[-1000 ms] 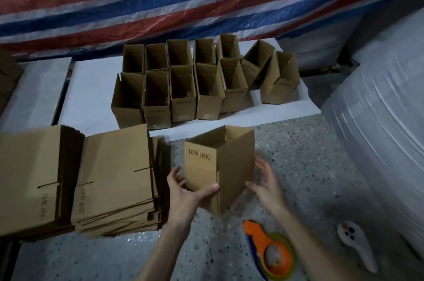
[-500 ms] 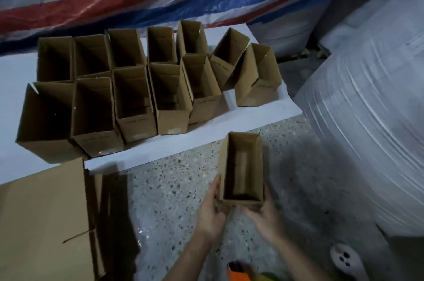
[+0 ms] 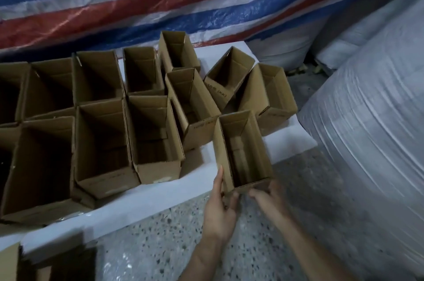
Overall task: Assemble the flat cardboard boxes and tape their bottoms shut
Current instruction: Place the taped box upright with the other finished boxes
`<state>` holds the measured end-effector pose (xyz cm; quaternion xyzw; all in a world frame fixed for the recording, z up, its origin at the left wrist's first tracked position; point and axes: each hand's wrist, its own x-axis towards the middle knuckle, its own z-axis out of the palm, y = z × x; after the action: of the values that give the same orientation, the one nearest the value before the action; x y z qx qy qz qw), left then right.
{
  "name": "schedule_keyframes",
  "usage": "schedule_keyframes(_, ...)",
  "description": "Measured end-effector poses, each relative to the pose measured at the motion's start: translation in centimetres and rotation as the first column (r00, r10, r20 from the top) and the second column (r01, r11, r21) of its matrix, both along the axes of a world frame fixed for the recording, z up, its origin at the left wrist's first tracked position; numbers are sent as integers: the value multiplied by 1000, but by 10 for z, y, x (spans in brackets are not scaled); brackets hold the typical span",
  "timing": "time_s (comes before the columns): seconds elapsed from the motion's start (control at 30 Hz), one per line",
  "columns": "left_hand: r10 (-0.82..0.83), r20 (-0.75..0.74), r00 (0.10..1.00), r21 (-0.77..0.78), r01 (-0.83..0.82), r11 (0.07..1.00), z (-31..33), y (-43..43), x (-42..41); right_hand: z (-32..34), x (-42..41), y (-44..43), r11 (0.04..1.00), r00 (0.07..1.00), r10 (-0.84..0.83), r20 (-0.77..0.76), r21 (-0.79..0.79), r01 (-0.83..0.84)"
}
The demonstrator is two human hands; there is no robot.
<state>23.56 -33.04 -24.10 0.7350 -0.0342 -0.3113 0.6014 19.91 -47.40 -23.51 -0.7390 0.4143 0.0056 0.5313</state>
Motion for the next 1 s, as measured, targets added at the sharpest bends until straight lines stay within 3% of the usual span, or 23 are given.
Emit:
schedule_keyframes(0.23, -28, 80, 996, 44, 24, 999, 18, -21, 36, -9, 39, -17, 999, 991, -32, 132, 33, 28)
schedule_keyframes(0.33, 32, 173, 984, 223, -71, 972, 41, -17, 34, -1, 36, -16, 995, 947, -102, 303, 32, 97)
schedule_keyframes(0.4, -30, 452, 891, 351, -147, 925, 57, -9, 39, 11, 27, -15, 967, 874, -167, 457, -96, 235)
schedule_keyframes(0.5, -149, 790, 594, 376, -278, 884, 85, -1, 75, 43, 30, -18, 879, 813, -44, 581, -364, 307)
schedule_keyframes(0.53, -194, 820, 538, 408, -313, 858, 91, -1, 93, 54, 38, -20, 857, 828, 27, 560, -440, 269)
schedule_keyframes(0.57, -256, 804, 536, 474, -319, 821, 96, -1, 111, 65, 50, -19, 835, 856, 102, 507, -511, 204)
schedule_keyframes(0.67, -428, 663, 614, 665, -222, 713, 103, 1, 153, 91, 99, -18, 688, 939, 281, 198, -724, -53)
schedule_keyframes(0.73, -521, 586, 621, 748, -167, 642, 100, 1, 166, 100, 135, -20, 571, 936, 351, -26, -787, -236)
schedule_keyframes(0.8, -568, 527, 632, 801, -148, 580, 99, 3, 170, 102, 168, -28, 507, 900, 378, -215, -766, -396)
schedule_keyframes(0.9, -545, 511, 665, 811, -161, 563, 97, 10, 168, 93, 202, -48, 425, 801, 335, -497, -679, -599)
schedule_keyframes(1.0, -575, 499, 648, 820, -140, 555, 93, 16, 162, 87, 220, -65, 467, 733, 299, -611, -576, -671)
